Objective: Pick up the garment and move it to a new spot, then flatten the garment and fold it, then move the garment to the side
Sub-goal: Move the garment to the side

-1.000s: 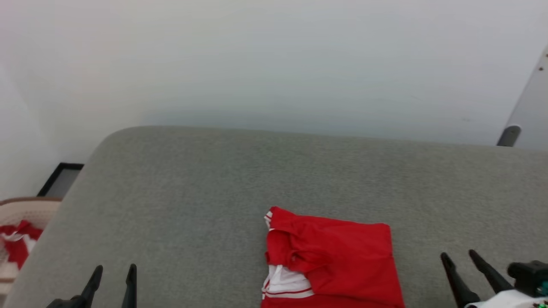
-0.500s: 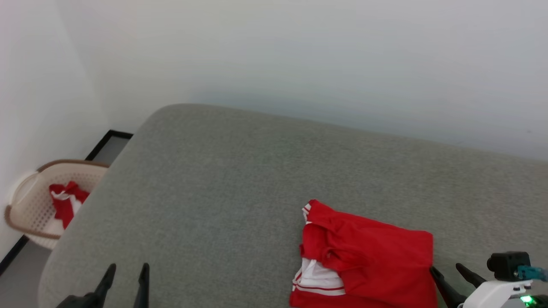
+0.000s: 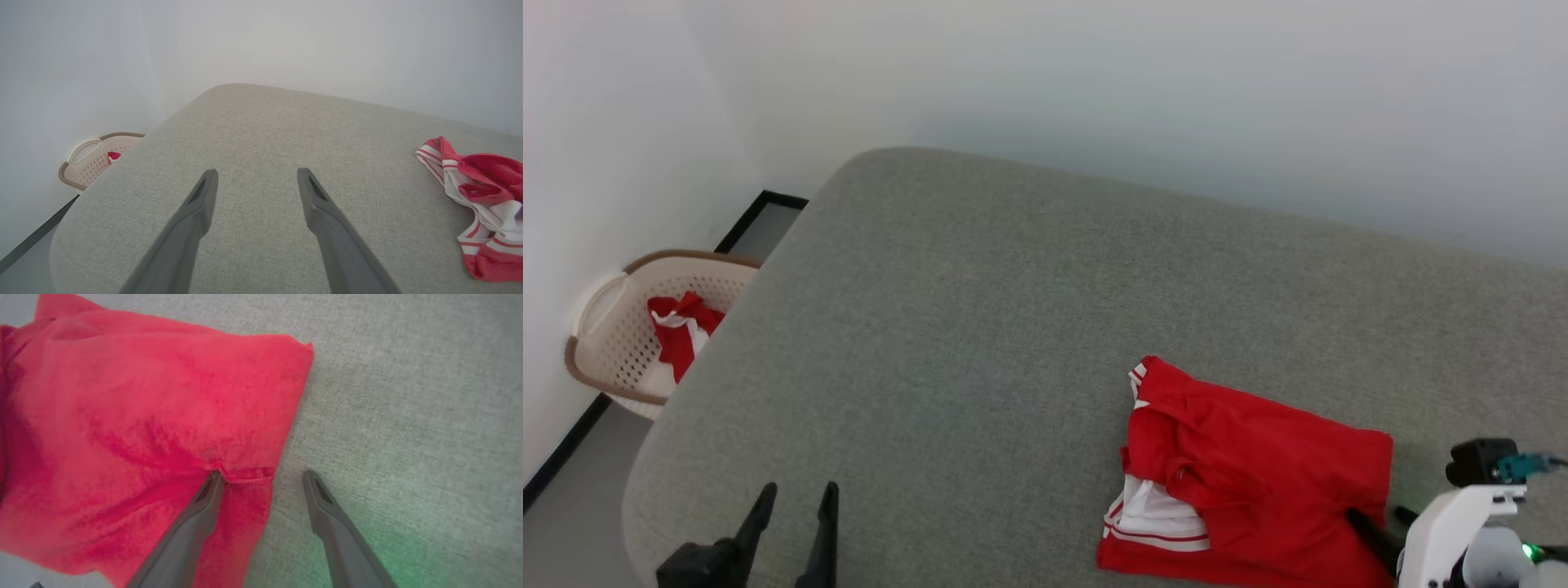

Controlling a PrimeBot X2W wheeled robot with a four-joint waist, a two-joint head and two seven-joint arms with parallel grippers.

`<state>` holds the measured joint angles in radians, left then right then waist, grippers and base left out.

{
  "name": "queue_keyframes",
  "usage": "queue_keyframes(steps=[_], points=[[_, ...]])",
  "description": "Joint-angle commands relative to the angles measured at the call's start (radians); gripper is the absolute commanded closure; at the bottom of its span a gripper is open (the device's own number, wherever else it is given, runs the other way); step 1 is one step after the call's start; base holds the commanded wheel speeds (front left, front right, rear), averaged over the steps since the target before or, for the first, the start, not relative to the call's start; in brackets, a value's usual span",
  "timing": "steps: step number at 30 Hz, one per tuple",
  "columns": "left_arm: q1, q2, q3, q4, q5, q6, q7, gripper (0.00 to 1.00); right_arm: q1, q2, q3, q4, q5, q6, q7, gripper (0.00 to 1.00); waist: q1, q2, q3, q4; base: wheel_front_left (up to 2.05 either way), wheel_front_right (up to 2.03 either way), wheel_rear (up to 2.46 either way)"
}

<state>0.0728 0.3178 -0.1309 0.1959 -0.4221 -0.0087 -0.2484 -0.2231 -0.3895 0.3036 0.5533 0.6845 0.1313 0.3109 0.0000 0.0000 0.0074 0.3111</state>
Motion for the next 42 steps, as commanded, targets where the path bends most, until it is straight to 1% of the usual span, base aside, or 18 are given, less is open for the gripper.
queue_keyframes(steps=[1, 5, 6, 7, 10, 16, 22, 25, 29, 35, 42], points=[[-0.013, -0.006, -0.002, 0.006, -0.003, -0.004, -0.006, 0.0, -0.018, 0.013, 0.01, 0.03, 0.022, -0.001, 0.038, 0.0, 0.0, 0.0, 0.014, 0.009, 0.0, 0.0, 0.0], [-0.027, -0.016, -0.006, 0.019, -0.002, -0.008, -0.009, 0.0, -0.052, 0.021, 0.045, 0.066, 0.049, -0.001, 0.119, 0.0, 0.0, 0.0, 0.023, 0.013, 0.0, 0.0, 0.0], [-0.029, -0.017, -0.006, 0.022, -0.002, -0.009, -0.01, 0.0, -0.06, 0.019, 0.06, 0.065, 0.055, -0.001, 0.134, 0.53, 0.0, 0.0, 0.025, 0.014, 0.0, 0.0, 0.0], [-0.03, -0.019, -0.005, 0.025, -0.002, -0.009, -0.011, 0.0, -0.067, 0.016, 0.072, 0.068, 0.065, 0.0, 0.147, 1.0, 0.0, 0.0, 0.026, 0.015, 0.0, 0.0, 0.0], [-0.033, -0.021, -0.002, 0.031, -0.001, -0.01, -0.013, 0.0, -0.089, 0.01, 0.093, 0.06, 0.095, 0.0, 0.17, 1.0, 0.0, 0.0, 0.027, 0.013, 0.0, 0.0, 0.0], [-0.028, -0.02, 0.013, 0.033, 0.001, -0.007, -0.015, 0.0, -0.151, -0.048, 0.139, 0.008, 0.079, 0.0, 0.175, 1.0, 0.0, 0.0, 0.023, -0.009, 0.0, 0.0, 0.0], [-0.038, -0.014, 0.018, 0.026, 0.012, -0.013, -0.016, 0.0, -0.197, -0.092, 0.166, -0.055, 0.068, -0.001, 0.194, 1.0, 0.0, 0.0, 0.01, -0.045, 0.0, 0.0, 0.0], [-0.042, -0.012, 0.02, 0.025, 0.019, -0.011, -0.016, 0.0, -0.217, -0.125, 0.179, -0.085, 0.039, -0.001, 0.207, 1.0, 0.0, 0.0, 0.002, -0.063, 0.0, 0.0, 0.0], [-0.043, -0.009, 0.021, 0.022, 0.026, -0.01, -0.016, 0.0, -0.225, -0.144, 0.177, -0.116, 0.024, -0.001, 0.222, 1.0, 0.0, 0.0, -0.002, -0.083, 0.0, 0.0, 0.0], [-0.065, -0.008, 0.011, 0.019, 0.04, -0.02, -0.016, 0.0, -0.248, -0.21, 0.16, -0.181, -0.009, -0.001, 0.249, 1.0, 0.0, 0.0, 0.009, -0.125, 0.0, 0.0, 0.0], [-0.125, -0.007, 0.001, 0.024, 0.054, -0.041, -0.015, 0.0, -0.278, -0.268, 0.124, -0.25, -0.029, -0.001, 0.279, 1.0, 0.0, 0.0, 0.041, -0.182, 0.0, 0.0, 0.0]])
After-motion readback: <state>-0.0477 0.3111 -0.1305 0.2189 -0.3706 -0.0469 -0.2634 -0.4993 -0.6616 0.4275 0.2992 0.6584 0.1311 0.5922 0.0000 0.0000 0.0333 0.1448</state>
